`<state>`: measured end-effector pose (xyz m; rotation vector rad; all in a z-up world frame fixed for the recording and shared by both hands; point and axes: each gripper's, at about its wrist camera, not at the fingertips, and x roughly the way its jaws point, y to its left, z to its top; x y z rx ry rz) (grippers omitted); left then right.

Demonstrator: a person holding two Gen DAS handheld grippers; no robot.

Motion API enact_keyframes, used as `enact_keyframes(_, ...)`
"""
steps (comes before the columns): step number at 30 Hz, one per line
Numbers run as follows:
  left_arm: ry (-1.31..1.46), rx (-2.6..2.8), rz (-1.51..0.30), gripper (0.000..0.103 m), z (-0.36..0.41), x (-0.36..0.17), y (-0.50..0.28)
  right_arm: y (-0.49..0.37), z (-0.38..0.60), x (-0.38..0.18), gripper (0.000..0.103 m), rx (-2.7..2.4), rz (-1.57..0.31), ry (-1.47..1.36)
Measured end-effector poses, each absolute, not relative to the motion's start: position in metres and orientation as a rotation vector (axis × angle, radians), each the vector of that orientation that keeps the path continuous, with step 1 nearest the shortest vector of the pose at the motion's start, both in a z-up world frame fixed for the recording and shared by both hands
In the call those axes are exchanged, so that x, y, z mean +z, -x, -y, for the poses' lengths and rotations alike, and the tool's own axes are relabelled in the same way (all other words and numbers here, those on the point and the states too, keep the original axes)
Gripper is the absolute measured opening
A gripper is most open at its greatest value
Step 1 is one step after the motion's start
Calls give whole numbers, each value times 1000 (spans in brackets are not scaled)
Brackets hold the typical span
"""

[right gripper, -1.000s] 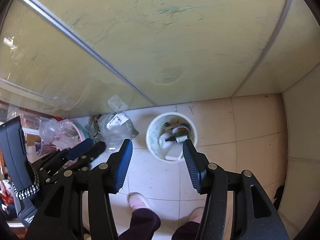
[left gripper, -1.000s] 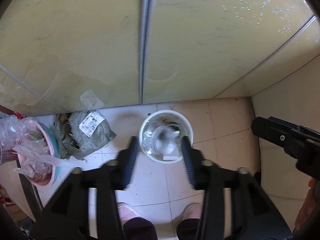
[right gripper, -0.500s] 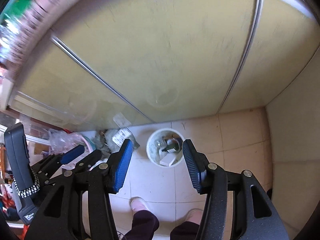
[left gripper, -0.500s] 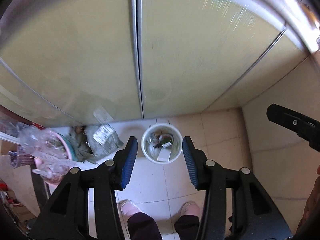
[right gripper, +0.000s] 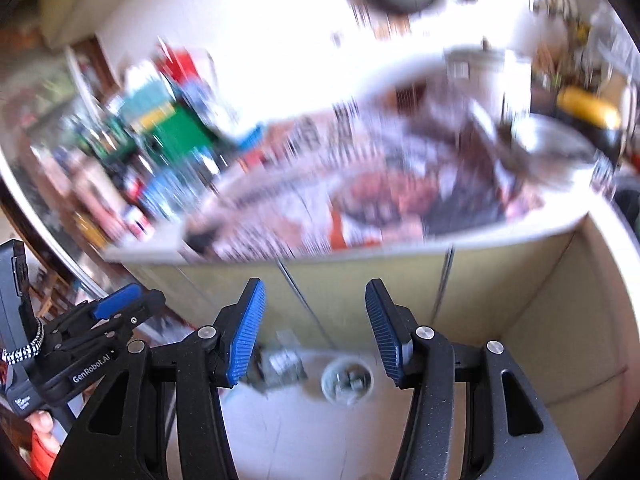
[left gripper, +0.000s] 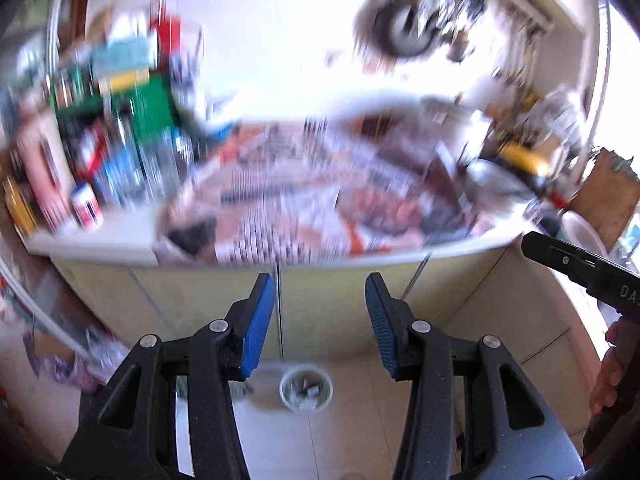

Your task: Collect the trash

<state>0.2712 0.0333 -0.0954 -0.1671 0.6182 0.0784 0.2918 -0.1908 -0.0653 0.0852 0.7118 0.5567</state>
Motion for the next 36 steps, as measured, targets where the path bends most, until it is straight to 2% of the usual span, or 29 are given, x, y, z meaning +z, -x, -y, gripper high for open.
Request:
enact_keyframes(4,143,31,-505,50,-33,-45,-217,-246,191,-23,49,561,-590,-106)
enact_keyframes(10,120,-17,-409,70,-44,-8,-129,-166,181,11,51,563,-468,-90)
enact_keyframes(12,119,-10,-393,85,-48,-2,-105,-147,178,17,60,559,-445,-75)
enact_keyframes(15,101,11,-360,98,-54,6,-65,-119,175,22,74,526,-413,-57)
enact_keyframes(17,85,25,-346,102,-56,8,-47,-107,174,24,85,515,-408,-59)
enact_keyframes(19,75,32,-341,102,-56,11,-32,-95,175,25,97,497,-399,-68)
enact_keyframes(21,72,30,-340,102,-57,11,-21,-85,176,26,100,484,-391,-67)
enact_keyframes(36,69,4,-334,102,-47,7,13,-42,181,30,101,500,-392,-21)
